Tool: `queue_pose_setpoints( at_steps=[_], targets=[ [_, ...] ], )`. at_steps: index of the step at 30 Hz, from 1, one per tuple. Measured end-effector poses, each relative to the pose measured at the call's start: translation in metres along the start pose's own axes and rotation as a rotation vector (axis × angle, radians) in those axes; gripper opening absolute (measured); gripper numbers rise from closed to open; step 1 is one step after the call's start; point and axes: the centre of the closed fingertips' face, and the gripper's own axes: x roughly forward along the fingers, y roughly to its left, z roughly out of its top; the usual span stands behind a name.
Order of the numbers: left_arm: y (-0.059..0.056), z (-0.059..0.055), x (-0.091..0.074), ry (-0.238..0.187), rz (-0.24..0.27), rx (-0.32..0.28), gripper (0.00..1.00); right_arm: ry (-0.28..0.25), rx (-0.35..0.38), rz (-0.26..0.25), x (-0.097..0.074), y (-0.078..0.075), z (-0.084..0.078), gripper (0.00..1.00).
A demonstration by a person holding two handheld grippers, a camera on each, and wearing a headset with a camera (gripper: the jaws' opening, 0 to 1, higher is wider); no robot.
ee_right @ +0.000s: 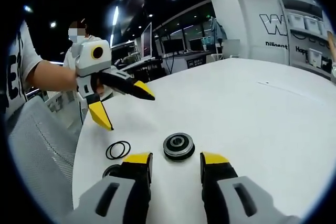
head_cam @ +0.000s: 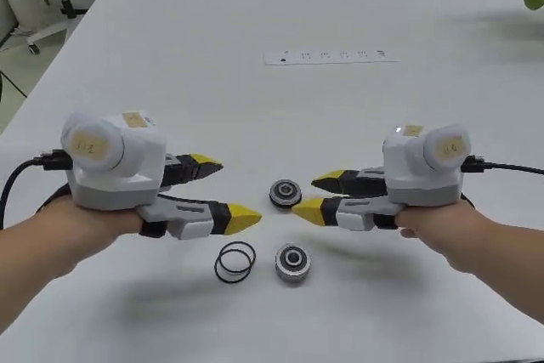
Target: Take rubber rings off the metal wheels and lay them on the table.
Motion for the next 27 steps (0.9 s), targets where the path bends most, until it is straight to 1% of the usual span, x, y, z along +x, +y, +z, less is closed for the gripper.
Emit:
queue_pose_setpoints(
  at_steps=[12, 22, 23, 27],
  targets=[
    [0.000, 0.002, 0.024, 0.011, -0.022, -0.003, 0.50, -0.007, 0.004, 0.001, 0.003, -0.002, -0.003, 0.30],
    [0.002, -0.001, 0.041, 0.035, -0.026, 0.000, 0.44, -0.004, -0.001, -0.003, 0.002, -0.005, -0.007, 0.30],
    [0.002, -0.002, 0.043, 0.042, -0.028, -0.005, 0.42, -0.003, -0.001, -0.002, 0.002, -0.004, -0.007, 0.30],
    [0.001, 0.000, 0.048, 0.041, -0.032, -0.006, 0.38, -0.001, -0.007, 0.004, 0.002, 0.000, -0.007, 0.30]
  ],
)
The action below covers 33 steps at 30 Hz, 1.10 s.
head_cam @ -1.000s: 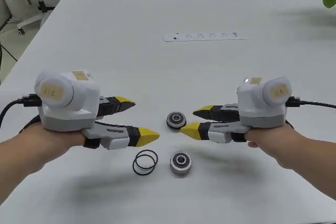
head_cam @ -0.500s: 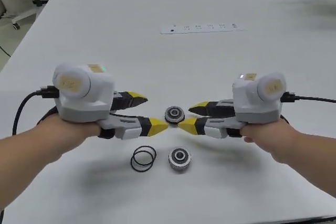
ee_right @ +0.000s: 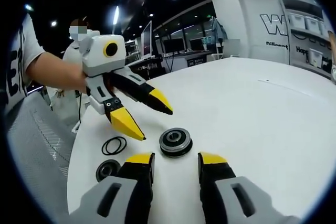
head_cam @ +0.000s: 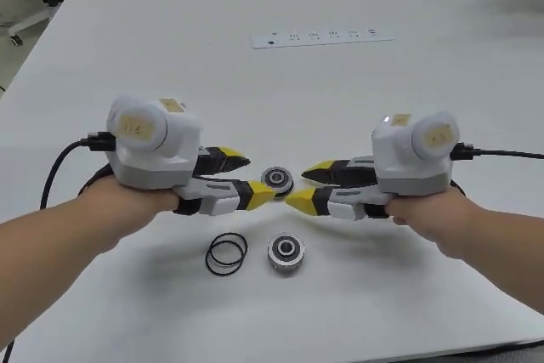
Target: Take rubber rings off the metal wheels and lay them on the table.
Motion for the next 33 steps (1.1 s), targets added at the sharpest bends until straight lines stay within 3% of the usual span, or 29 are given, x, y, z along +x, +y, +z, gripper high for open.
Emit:
queue_pose_setpoints(
  at_steps=[7, 19, 24, 25, 33],
  targets=[
    [-0.005, -0.001, 0.011, 0.017, -0.015, 0.022, 0.31, 0.000, 0.000, 0.009, 0.001, 0.004, 0.000, 0.30],
    [0.000, -0.001, 0.022, 0.025, -0.005, 0.025, 0.20, -0.003, 0.006, 0.009, 0.002, 0.002, -0.002, 0.30],
    [0.000, -0.001, 0.025, 0.036, 0.011, 0.130, 0.18, -0.005, 0.007, 0.008, 0.003, 0.002, -0.002, 0.30],
    [-0.002, -0.003, 0.025, 0.039, 0.006, 0.103, 0.17, -0.006, 0.007, 0.007, 0.004, 0.002, -0.002, 0.30],
    [0.003, -0.003, 0.025, 0.038, 0.038, 0.090, 0.14, -0.025, 0.007, 0.003, 0.012, 0.003, 0.004, 0.28]
  ],
)
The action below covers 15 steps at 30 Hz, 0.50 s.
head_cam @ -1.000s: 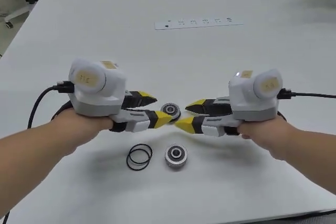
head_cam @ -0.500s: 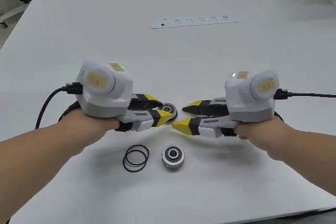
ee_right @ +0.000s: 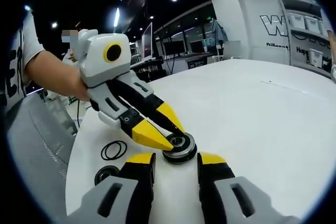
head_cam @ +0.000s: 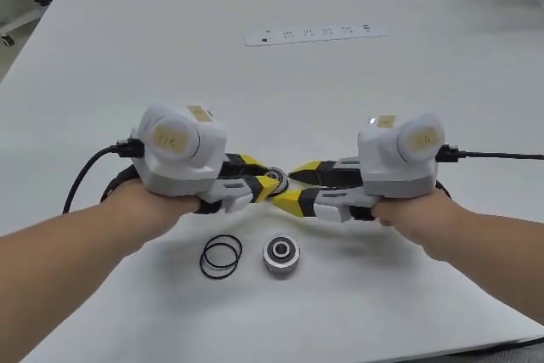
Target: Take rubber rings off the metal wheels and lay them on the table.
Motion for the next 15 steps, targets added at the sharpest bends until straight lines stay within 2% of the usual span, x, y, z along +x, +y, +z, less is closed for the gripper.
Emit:
queue_pose_setpoints(
  at_steps=[6, 15],
  targets=[
    [-0.0022, 0.0003, 0.0007, -0.008, 0.010, -0.020, 0.14, 0.014, -0.008, -0.018, 0.0050, -0.0033, -0.0015, 0.26],
    [-0.0051, -0.0002, -0.0003, -0.008, 0.015, -0.027, 0.14, 0.032, -0.010, -0.011, 0.0018, -0.0020, -0.0046, 0.22]
  ],
)
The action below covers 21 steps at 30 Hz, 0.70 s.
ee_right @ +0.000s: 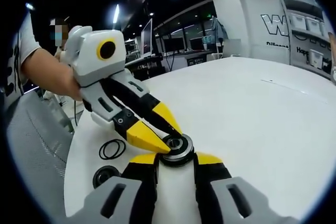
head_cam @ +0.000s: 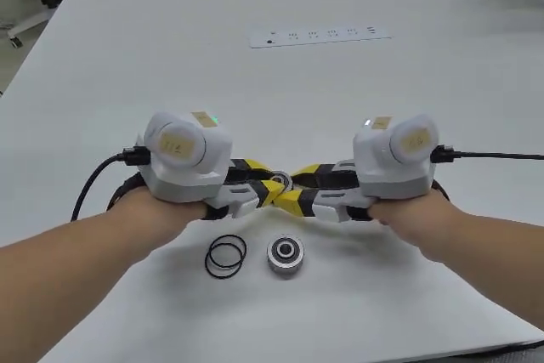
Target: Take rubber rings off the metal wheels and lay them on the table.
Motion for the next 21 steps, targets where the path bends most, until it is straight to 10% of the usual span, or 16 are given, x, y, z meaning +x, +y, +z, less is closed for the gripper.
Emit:
queue_pose_setpoints(
  at_steps=[21],
  targets=[
    [-0.0005, -0.0024, -0.0052, 0.008, 0.002, 0.002, 0.13, 0.042, 0.039, -0.009, -0.0086, -0.0021, -0.0068, 0.00]
  ],
)
